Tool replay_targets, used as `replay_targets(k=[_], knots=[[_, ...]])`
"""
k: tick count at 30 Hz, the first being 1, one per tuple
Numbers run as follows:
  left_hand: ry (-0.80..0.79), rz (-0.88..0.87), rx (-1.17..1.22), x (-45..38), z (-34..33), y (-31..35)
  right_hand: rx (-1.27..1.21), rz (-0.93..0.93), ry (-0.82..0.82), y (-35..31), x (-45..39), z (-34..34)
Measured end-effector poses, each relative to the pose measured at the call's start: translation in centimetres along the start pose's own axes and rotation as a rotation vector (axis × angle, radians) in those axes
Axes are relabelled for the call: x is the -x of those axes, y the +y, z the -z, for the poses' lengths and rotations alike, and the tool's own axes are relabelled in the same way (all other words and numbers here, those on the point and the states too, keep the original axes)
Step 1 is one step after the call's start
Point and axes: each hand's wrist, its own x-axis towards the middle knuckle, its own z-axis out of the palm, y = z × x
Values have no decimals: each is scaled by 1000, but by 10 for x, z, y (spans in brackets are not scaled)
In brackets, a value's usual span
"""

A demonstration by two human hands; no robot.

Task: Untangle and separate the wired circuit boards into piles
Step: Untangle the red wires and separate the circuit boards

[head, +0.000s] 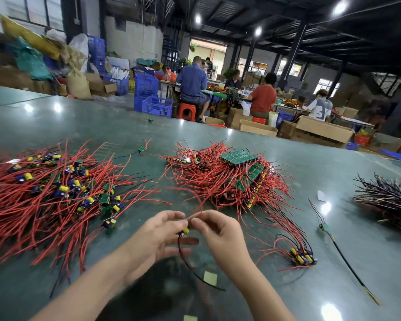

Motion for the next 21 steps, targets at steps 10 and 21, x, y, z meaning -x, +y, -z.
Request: replay_targets(k=[10, 21], knots=[[-193, 208, 6, 8, -8, 9, -528, -162, -80, -3, 0, 3], [-209, 222, -93, 17, -16, 17, -804, -206, -34, -5, 1, -4]])
